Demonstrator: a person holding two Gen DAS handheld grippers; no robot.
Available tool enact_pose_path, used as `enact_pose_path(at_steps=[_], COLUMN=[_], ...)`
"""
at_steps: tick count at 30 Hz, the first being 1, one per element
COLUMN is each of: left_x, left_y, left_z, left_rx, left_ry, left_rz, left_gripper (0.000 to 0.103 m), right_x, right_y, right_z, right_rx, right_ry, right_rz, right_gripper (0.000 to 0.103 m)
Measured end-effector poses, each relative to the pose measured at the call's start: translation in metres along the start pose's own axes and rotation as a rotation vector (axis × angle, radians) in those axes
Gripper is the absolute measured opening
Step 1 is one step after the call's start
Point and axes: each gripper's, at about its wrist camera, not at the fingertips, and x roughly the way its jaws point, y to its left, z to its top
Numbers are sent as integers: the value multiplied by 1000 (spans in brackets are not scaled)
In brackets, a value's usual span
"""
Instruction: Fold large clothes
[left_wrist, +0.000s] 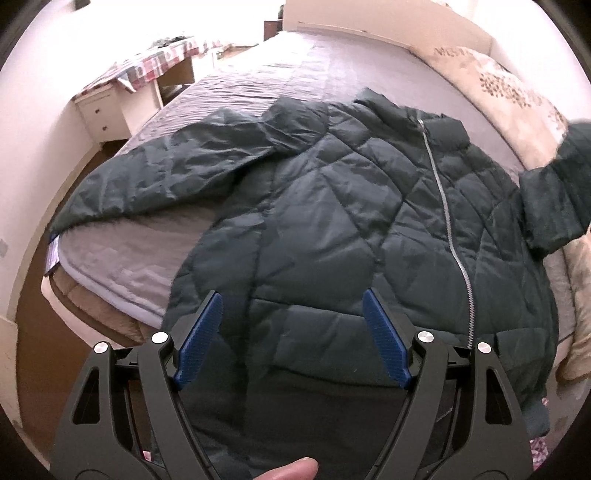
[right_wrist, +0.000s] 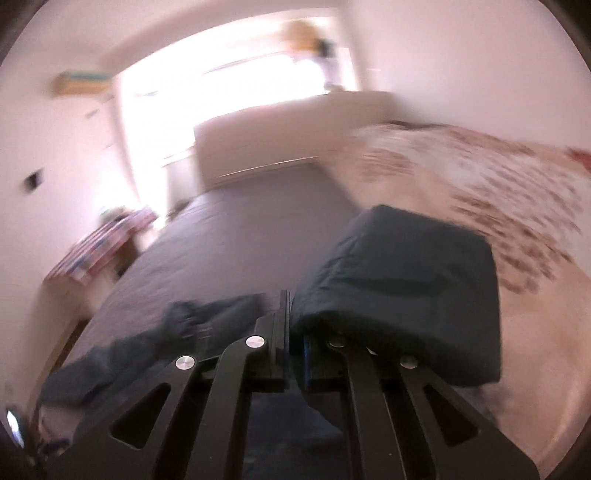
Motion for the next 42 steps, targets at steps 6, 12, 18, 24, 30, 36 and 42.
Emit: enact_pose_path(at_steps=[6,12,18,24,30,36,42], left_x=[-1,-2,1,1,-2,8,37], left_y=[29,46,56,49,23,2,0], left_z=[-3,-5,-6,-3,9,26,54], left_rx=[-73,-99,-110,-83,-6,26,-58], left_ry=[-18,-22,-17,-22,-46,-49,-22], left_rz=[-12,-15,-20,-42,-91,-154,-171], left_gripper=[77,77,77,77,77,77,77], right_x=[53,132,172,151,121,76,39], right_y=[108,168,192,183,162,137,112], right_z=[-19,-78,-140,-145,-145,-176,-200], right_rx=[-130,-161,-157,-153,-134,-142,-125], right_ry=[137,356,629,610,562,533,506], right_rz=[205,229,272,310,288,205,167], right_gripper=[6,6,61,73,74,74,74])
